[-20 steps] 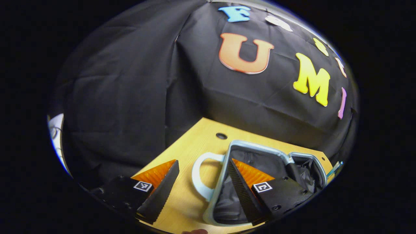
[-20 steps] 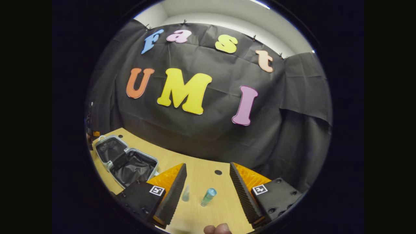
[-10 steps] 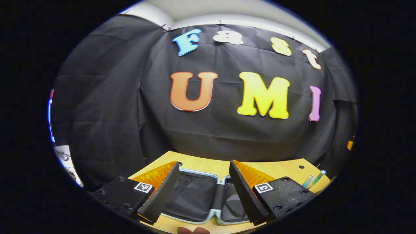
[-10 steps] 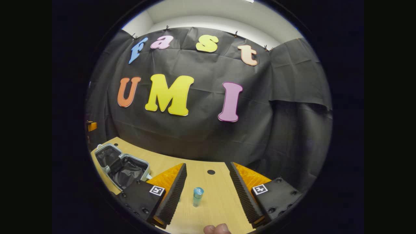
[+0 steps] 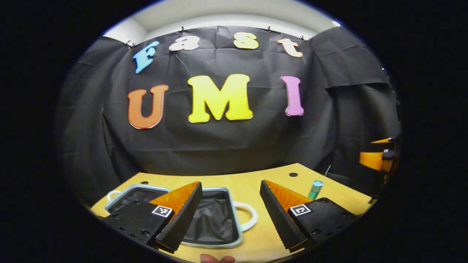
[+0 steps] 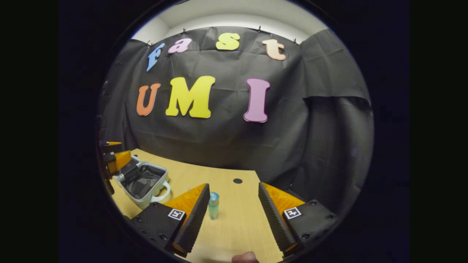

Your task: First open the suitcase, pack the skin care products into it, and then close the suitcase.

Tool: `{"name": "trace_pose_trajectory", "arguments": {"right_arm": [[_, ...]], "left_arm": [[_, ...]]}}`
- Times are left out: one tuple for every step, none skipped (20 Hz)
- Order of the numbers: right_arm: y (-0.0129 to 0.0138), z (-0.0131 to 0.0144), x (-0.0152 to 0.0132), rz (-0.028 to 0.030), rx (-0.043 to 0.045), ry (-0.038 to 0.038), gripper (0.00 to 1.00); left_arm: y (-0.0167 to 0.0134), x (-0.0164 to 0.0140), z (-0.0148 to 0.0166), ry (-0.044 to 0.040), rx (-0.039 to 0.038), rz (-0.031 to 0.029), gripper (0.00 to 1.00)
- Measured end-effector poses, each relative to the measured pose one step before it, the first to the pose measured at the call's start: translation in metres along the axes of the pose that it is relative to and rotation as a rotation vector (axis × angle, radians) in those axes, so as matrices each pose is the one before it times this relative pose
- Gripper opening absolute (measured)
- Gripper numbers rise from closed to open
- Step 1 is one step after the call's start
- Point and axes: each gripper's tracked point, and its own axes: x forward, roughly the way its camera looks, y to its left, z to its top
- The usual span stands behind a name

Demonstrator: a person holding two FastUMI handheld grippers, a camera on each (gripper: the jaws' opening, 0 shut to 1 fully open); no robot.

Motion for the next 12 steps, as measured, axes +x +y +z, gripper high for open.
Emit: {"name": "trace_pose_trajectory", "arguments": {"right_arm": [[-0.00552,-0.00874,0.00047,0.00632,0.00186,0.01725,0.79],[-0.00575,-0.00790,0.00098,0.00219,0.00288,0.01536,0.79],[-0.00625,-0.00609,0.00191,0.00227,-0.00105,0.00864,0.78],[-0.00508,-0.00570,0.00203,0.00310,-0.00087,0.00686,0.79],[-0.00455,-0.00479,0.00154,0.00409,-0.00033,0.00434,0.79],[-0.00371,-0.00500,0.00216,0.00348,0.00238,0.00787,0.79],[-0.00344,-0.00458,0.00208,0.00027,0.00303,0.00797,0.79],[-0.00344,-0.00441,0.00110,-0.00026,0.00680,0.00685,0.79],[-0.00157,-0.00269,0.00052,0.00374,0.00837,0.00443,0.79],[-0.00088,-0.00386,0.00114,0.00145,0.00218,0.00725,0.79],[-0.00120,-0.00255,0.00069,0.00230,0.00037,0.00713,0.79],[-0.00054,-0.00085,-0.00061,0.00288,-0.00142,0.00552,0.79]], "left_arm": [[-0.01902,0.00356,-0.00750,0.00755,-0.03151,-0.02706,1.00],[-0.01707,0.00296,-0.00822,0.00925,-0.02611,-0.01602,1.00],[-0.01296,0.00332,-0.01067,0.01253,-0.01669,-0.00665,1.00],[-0.01080,0.00452,-0.01204,0.02343,-0.01302,-0.00337,1.00],[-0.01066,0.00478,-0.01325,0.02350,-0.00910,-0.00394,1.00],[-0.01093,0.00310,-0.00983,0.02128,-0.00384,-0.00646,1.00],[-0.00681,0.00131,-0.00670,0.01161,0.00813,0.00338,1.00],[-0.00713,0.00334,-0.00475,0.00336,0.01360,-0.00052,1.00],[-0.00636,0.00189,-0.00393,0.01068,0.01616,-0.00175,1.00],[-0.00494,0.00539,-0.00838,0.01210,0.01583,-0.00560,1.00],[-0.00399,0.00614,-0.00693,0.01304,0.01582,-0.00443,1.00],[-0.00434,0.00629,-0.00626,0.01334,0.01125,-0.00162,1.00]]}}
